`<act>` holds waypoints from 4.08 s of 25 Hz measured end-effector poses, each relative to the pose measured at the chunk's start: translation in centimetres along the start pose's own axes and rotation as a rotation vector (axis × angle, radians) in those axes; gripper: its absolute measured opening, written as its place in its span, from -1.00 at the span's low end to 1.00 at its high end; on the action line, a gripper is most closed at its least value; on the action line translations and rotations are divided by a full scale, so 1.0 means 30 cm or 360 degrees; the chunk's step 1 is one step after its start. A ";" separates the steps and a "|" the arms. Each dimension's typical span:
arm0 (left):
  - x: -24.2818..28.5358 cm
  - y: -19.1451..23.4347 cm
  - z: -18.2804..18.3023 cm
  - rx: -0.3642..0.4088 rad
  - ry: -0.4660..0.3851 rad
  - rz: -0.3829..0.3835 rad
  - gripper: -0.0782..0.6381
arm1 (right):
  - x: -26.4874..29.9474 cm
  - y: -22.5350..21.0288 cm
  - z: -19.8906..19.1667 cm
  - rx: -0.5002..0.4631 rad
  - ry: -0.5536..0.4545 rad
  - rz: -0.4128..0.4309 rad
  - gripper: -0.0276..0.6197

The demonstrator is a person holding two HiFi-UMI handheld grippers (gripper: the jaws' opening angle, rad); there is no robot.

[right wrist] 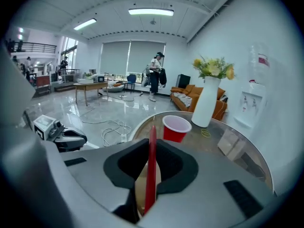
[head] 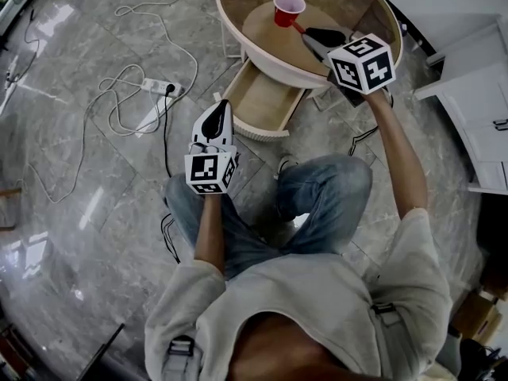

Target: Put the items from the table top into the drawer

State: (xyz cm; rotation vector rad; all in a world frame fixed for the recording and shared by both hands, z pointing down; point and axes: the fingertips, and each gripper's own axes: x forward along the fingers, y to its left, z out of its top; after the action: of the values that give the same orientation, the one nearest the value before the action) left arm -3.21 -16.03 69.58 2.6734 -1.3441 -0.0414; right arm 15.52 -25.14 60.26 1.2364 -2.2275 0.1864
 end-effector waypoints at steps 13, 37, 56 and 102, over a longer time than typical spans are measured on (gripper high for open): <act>-0.046 0.035 0.003 0.0012 0.0004 0.0079 -0.74 | 0.127 0.525 0.022 -0.0248 -0.0041 0.0492 -0.71; -0.035 0.008 -0.024 -0.0011 0.0028 0.0057 -0.74 | 0.620 0.551 -0.739 -0.0008 0.0667 0.0592 -0.71; -0.031 0.018 -0.047 0.0015 0.0071 0.0080 -0.74 | 0.786 0.509 -1.015 0.0005 0.0934 0.0530 -0.59; 0.031 -0.018 -0.124 -0.0071 0.0148 -0.0057 -0.74 | 0.123 0.147 0.167 -0.0423 -0.0282 0.0231 -0.84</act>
State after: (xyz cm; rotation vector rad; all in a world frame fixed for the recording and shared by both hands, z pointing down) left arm -1.88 -16.02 73.21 2.6276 -1.2531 0.0481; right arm 8.34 -27.30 58.82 0.9815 -2.4014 -0.1659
